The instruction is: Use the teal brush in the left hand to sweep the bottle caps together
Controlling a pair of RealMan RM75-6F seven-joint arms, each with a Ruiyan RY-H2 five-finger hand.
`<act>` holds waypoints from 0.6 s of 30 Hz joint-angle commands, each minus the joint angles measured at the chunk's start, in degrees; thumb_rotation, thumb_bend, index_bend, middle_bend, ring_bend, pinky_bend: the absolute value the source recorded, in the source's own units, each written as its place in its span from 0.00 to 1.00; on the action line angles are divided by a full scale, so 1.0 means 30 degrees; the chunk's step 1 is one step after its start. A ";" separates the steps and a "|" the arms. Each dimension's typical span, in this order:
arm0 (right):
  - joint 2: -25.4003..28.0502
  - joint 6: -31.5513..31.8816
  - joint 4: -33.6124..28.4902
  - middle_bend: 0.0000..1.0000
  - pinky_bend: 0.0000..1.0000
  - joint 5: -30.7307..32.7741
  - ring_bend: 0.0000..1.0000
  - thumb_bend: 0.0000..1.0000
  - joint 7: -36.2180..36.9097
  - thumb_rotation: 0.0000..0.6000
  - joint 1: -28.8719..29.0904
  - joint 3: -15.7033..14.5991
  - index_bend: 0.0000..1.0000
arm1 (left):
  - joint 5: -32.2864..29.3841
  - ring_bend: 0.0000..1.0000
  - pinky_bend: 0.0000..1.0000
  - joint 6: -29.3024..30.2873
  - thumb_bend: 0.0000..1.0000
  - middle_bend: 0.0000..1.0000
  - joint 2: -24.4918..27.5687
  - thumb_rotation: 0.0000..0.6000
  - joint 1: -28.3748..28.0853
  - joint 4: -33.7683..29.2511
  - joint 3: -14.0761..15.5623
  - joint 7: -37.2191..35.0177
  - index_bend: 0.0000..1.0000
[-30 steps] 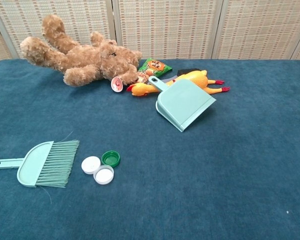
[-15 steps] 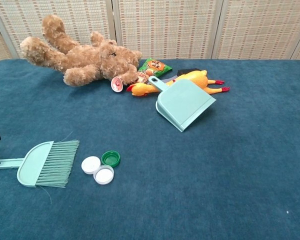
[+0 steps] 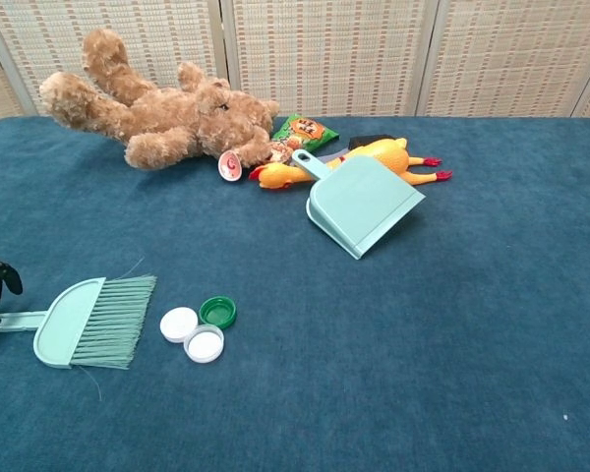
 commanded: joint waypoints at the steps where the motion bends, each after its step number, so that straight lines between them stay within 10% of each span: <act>1: 0.0076 -0.0102 -0.0101 0.00 0.00 0.0061 0.00 0.23 -0.0082 1.00 0.0016 -0.0030 0.00 | 0.0125 0.63 0.80 0.0242 0.33 0.37 -0.0415 1.00 -0.0050 0.0463 0.0003 0.0572 0.31; 18: 0.0226 -0.0146 -0.0330 0.00 0.00 0.0154 0.00 0.23 -0.0169 1.00 -0.0025 -0.0026 0.00 | -0.0021 0.63 0.81 0.0216 0.33 0.44 -0.1441 1.00 -0.0198 0.1669 0.0097 0.1632 0.39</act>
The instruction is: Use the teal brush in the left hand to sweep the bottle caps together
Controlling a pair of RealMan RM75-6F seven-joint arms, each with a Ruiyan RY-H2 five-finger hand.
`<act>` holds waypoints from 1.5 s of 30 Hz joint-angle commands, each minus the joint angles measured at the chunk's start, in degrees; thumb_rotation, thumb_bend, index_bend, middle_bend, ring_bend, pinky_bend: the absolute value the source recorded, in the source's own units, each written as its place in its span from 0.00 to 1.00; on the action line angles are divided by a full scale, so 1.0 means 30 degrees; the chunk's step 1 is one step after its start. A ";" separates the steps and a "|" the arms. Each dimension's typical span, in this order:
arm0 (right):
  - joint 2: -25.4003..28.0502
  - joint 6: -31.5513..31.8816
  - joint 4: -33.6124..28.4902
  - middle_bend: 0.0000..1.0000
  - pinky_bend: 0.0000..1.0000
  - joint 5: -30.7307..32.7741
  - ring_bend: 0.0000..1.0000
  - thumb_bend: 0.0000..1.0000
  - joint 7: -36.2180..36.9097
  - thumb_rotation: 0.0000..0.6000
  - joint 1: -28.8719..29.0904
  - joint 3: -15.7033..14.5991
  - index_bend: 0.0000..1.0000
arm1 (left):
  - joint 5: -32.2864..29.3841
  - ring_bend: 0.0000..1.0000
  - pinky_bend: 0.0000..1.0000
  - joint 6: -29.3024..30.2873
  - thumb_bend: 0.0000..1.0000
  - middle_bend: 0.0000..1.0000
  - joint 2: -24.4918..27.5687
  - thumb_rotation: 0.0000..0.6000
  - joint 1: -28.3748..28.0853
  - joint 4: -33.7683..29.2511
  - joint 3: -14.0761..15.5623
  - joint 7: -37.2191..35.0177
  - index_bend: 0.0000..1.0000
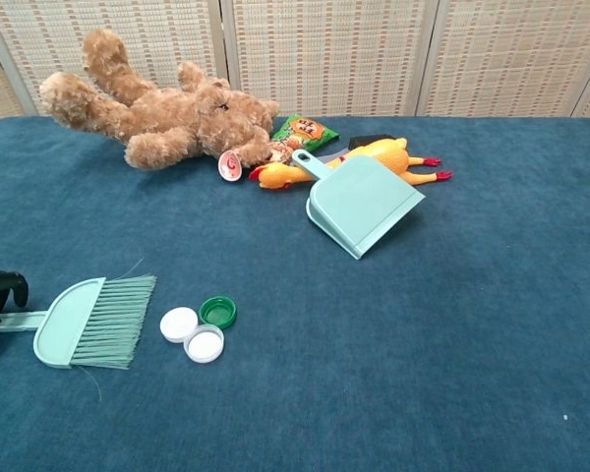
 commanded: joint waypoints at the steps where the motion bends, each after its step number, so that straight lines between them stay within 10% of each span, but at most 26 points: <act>1: 0.0002 0.0006 -0.0003 0.00 0.00 0.0001 0.00 0.23 0.0001 1.00 -0.0003 0.0002 0.00 | 0.0003 0.63 0.81 0.0028 0.33 0.44 -0.0063 1.00 -0.0003 0.0089 0.0000 -0.0007 0.39; 22: 0.0001 -0.0272 -0.0064 0.00 0.00 0.0175 0.00 0.23 -0.0199 1.00 0.0034 -0.0013 0.00 | 0.0710 0.67 0.83 0.0663 0.34 0.70 -0.1432 1.00 -0.0094 0.2577 0.0158 -0.0924 0.61; 31: -0.0066 -0.0486 -0.0032 0.00 0.00 0.0215 0.00 0.23 -0.0322 1.00 0.0098 -0.0067 0.00 | 0.1695 0.75 0.88 0.2321 0.51 0.95 -0.2526 1.00 0.0016 0.5144 0.0089 -0.1631 0.85; 45: 0.0073 -0.0004 -0.0273 0.00 0.00 -0.0409 0.00 0.23 -0.0243 1.00 -0.0024 -0.0269 0.00 | 0.2184 0.76 0.86 0.1762 0.55 1.00 0.1137 1.00 -0.1044 -0.0244 -0.0228 0.2835 0.89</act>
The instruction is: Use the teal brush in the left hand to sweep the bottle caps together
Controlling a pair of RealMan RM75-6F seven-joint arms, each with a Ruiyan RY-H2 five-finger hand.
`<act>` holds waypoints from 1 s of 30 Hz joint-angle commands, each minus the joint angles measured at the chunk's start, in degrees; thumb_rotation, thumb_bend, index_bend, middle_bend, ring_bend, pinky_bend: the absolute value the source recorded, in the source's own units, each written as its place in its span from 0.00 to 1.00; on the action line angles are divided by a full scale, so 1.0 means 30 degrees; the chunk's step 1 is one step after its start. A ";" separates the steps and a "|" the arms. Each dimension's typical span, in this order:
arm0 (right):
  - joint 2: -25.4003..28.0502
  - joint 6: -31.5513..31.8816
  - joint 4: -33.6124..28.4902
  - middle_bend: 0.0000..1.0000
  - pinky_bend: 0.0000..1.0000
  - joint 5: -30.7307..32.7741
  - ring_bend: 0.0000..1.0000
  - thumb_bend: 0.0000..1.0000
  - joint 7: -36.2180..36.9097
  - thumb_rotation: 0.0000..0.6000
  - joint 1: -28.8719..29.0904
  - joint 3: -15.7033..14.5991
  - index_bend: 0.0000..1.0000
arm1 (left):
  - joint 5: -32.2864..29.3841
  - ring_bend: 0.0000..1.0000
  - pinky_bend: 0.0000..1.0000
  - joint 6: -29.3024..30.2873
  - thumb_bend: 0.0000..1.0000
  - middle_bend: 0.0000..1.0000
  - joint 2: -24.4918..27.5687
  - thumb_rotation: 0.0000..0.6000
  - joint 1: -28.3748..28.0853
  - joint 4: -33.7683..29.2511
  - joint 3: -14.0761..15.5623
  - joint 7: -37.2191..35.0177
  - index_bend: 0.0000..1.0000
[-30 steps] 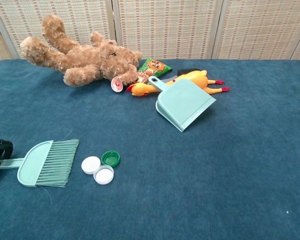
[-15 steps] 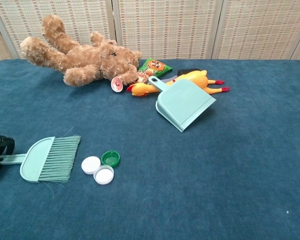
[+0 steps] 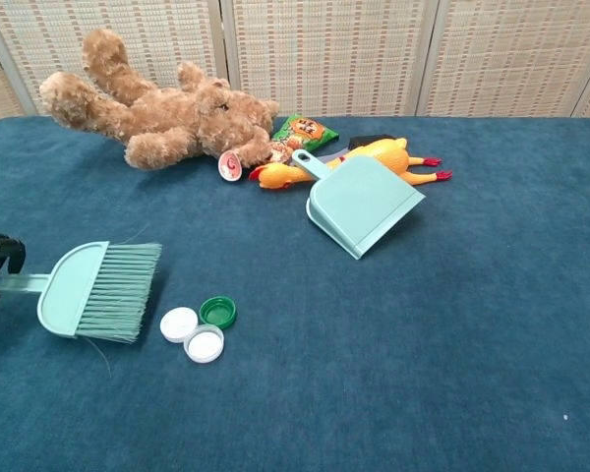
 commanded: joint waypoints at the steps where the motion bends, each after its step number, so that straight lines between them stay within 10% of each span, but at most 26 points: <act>1: 0.0067 0.0048 -0.0043 0.00 0.00 -0.0153 0.00 0.23 0.0087 1.00 -0.0016 -0.0088 0.00 | -0.0110 0.76 0.85 -0.0897 0.55 1.00 0.1860 1.00 -0.0667 -0.2887 -0.0247 0.2835 0.89; 13: 0.0561 0.0234 -0.0384 0.00 0.00 -0.0611 0.00 0.23 0.0938 1.00 -0.0030 -0.0251 0.00 | -0.2740 0.76 0.85 -0.3114 0.55 1.00 0.3763 1.00 -0.2476 -1.0188 -0.1679 1.2381 0.89; 30: 0.1085 0.0360 -0.0829 0.00 0.00 -0.1065 0.00 0.23 0.1435 1.00 -0.0135 -0.0516 0.00 | -0.4233 0.76 0.84 -0.3665 0.55 1.00 0.1563 1.00 -0.4142 -1.3248 -0.0857 2.0032 0.88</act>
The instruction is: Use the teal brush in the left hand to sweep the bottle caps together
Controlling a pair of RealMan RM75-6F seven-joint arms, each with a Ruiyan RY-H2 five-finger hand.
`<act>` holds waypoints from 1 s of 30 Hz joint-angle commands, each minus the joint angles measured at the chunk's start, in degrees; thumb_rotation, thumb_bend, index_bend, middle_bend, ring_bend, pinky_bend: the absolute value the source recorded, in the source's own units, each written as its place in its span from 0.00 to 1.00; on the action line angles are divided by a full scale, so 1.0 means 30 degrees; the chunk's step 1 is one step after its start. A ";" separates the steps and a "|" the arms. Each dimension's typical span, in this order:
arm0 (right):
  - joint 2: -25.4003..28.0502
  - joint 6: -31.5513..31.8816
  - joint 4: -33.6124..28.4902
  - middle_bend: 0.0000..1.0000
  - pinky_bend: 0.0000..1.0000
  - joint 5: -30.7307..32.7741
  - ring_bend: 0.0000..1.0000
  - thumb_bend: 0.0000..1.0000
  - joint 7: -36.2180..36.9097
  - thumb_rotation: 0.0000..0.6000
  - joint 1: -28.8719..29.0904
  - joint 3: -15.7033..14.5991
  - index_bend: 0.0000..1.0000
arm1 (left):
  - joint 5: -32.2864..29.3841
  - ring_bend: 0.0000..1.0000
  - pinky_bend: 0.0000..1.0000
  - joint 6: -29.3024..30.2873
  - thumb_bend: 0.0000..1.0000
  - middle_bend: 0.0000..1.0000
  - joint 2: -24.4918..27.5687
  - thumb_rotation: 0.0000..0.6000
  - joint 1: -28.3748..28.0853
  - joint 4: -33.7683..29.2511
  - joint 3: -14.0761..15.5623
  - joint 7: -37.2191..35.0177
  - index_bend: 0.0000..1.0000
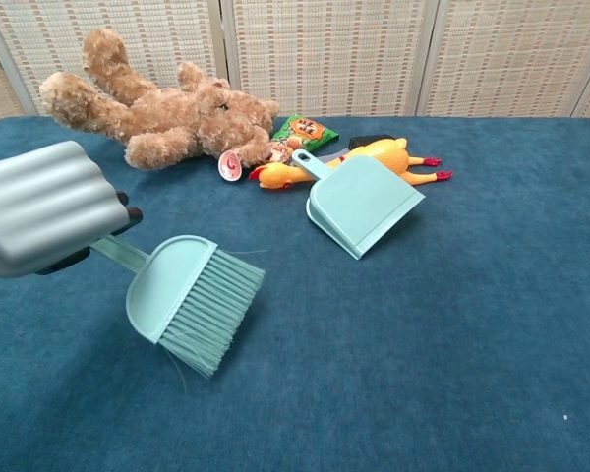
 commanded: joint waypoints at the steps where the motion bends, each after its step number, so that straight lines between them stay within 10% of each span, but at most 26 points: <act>1: 0.0050 -0.0032 -0.0059 0.00 0.00 -0.0031 0.00 0.23 0.0028 1.00 0.0002 -0.0035 0.00 | -0.0467 0.76 0.84 0.0057 0.55 1.00 -0.0879 1.00 -0.0449 -0.0292 0.0289 0.1650 0.88; 30: 0.0315 -0.0145 -0.0513 0.00 0.00 0.0144 0.00 0.23 -0.0328 1.00 -0.0138 -0.0035 0.00 | -0.3154 0.76 0.84 0.2223 0.55 1.00 -0.2103 1.00 -0.1097 0.2468 0.1754 0.6397 0.88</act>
